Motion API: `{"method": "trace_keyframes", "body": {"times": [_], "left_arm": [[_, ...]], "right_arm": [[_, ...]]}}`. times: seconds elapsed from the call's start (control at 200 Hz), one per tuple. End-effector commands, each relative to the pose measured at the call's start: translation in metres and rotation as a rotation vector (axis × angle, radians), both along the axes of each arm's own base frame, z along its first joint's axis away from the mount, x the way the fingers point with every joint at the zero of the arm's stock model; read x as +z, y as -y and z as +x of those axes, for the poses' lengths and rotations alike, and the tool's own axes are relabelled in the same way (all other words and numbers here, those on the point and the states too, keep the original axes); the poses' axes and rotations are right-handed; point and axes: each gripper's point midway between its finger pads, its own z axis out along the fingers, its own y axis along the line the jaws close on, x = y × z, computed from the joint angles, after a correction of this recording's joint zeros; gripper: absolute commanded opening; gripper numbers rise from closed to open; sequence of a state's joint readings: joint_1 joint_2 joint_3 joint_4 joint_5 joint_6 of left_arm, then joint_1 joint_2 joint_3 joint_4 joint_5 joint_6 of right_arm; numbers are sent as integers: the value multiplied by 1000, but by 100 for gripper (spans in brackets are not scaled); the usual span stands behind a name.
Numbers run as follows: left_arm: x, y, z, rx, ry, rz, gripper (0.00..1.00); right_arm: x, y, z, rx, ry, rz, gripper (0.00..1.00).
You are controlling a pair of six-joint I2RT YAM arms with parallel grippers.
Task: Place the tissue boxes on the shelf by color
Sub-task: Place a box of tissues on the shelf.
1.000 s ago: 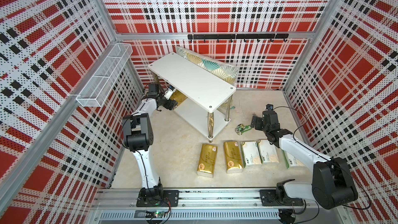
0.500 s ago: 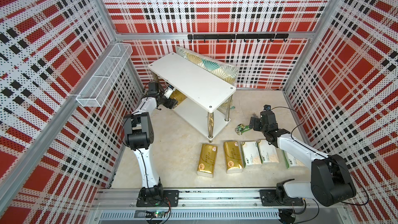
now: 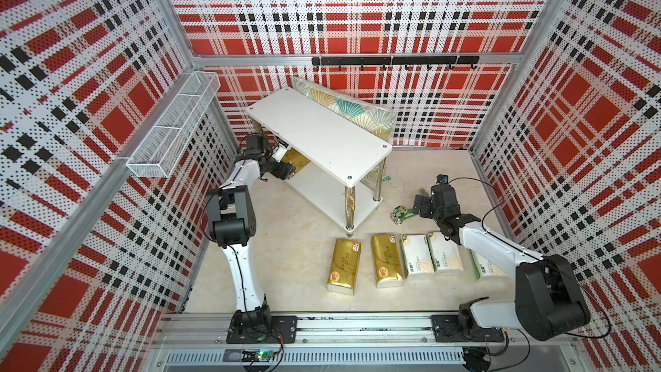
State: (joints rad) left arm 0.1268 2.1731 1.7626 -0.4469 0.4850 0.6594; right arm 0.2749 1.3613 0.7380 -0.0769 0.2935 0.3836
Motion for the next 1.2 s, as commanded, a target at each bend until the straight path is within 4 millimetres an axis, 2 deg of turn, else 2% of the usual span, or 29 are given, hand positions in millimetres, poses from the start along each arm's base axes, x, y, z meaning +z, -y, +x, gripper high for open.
{"method": "trace_keyframes", "body": {"times": [0.0,0.546,0.802,1.197], "left_arm": [[-18,-4,1,-2,-39,-3,82],[-22,-6,-1,12,-56,-15,96],[-23,-8,-3,27,-63,-12,98],[-11,-10,-11,53,-57,-10,99]], "right_arm": [[7,-5,8,2,26,-2,100],[9,-4,7,5,30,-12,100],[8,-4,6,8,33,-11,100],[10,-6,4,27,40,-8,100]]}}
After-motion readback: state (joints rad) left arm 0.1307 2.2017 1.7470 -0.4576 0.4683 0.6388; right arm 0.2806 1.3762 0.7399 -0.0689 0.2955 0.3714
